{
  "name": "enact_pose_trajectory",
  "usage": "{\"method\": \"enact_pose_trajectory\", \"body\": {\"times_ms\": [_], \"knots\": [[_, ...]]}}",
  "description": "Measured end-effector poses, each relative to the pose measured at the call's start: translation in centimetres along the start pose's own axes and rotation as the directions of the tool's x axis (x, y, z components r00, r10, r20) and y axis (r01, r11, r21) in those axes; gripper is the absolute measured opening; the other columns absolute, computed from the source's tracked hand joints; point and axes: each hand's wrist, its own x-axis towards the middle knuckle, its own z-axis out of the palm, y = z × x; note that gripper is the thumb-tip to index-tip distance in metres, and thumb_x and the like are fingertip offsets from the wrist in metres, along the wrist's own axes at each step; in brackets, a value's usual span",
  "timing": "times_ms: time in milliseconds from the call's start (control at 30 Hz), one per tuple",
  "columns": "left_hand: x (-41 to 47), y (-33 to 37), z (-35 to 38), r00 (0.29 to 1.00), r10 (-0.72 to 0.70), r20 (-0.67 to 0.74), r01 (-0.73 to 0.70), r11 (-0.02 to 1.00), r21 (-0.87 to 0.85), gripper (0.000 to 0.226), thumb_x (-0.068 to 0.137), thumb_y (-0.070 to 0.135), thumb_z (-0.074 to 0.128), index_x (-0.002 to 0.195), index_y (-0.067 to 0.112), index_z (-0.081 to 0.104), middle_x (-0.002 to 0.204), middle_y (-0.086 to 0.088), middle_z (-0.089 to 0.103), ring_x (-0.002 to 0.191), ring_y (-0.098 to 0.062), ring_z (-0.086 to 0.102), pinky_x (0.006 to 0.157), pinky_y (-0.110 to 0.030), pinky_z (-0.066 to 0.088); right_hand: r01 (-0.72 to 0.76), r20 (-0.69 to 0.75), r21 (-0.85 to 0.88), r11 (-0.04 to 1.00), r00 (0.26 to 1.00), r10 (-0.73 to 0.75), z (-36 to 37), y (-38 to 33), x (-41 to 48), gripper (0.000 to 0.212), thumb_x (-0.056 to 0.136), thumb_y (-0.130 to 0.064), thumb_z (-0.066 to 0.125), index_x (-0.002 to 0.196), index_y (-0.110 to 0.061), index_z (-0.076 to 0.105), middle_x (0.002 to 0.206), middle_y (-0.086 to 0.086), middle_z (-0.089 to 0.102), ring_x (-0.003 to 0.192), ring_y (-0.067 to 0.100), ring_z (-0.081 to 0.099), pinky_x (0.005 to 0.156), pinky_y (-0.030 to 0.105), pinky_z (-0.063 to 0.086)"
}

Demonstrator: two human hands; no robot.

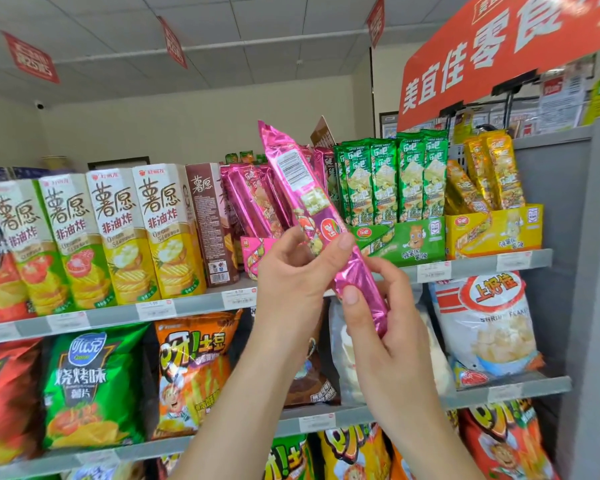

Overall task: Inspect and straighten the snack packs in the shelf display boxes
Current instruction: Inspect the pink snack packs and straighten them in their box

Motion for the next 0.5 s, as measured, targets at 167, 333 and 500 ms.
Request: {"method": "enact_pose_trajectory", "body": {"times_ms": [167, 333, 500], "knots": [[0.4, 0.8, -0.5, 0.999, -0.003, -0.046, -0.001, 0.995, -0.095, 0.074, 0.066, 0.035, 0.079, 0.126, -0.003, 0.057, 0.114, -0.015, 0.068, 0.093, -0.020, 0.064, 0.088, -0.039, 0.055, -0.143, 0.133, 0.308, 0.940, 0.985, 0.106, -0.8, 0.3, -0.5, 0.030, 0.082, -0.048, 0.065, 0.112, -0.042, 0.069, 0.096, -0.011, 0.074, 0.086, 0.001, 0.068, 0.070, 0.013, 0.051], [0.8, 0.3, -0.8, 1.000, -0.025, 0.007, 0.026, 0.981, -0.195, 0.033, 0.074, 0.032, 0.069, 0.095, 0.008, 0.069, 0.077, -0.002, 0.069, 0.066, -0.012, 0.063, 0.067, -0.029, 0.056, -0.203, 0.206, 0.390, 0.898, 0.970, 0.129, -1.5, 0.5, -1.0, 0.030, 0.076, -0.039, 0.075, 0.106, -0.038, 0.074, 0.099, -0.005, 0.076, 0.092, 0.007, 0.071, 0.076, 0.013, 0.052], [0.3, 0.3, -0.3, 0.998, -0.058, 0.019, 0.060, 0.982, -0.177, 0.039, 0.082, 0.033, 0.063, 0.106, 0.002, 0.064, 0.088, -0.010, 0.066, 0.072, -0.017, 0.063, 0.066, -0.029, 0.057, -0.158, 0.117, 0.392, 0.906, 0.986, 0.122, -1.5, 0.5, -1.1, 0.027, 0.071, -0.026, 0.084, 0.094, -0.038, 0.078, 0.086, -0.003, 0.077, 0.078, 0.006, 0.071, 0.069, 0.013, 0.053]]}}
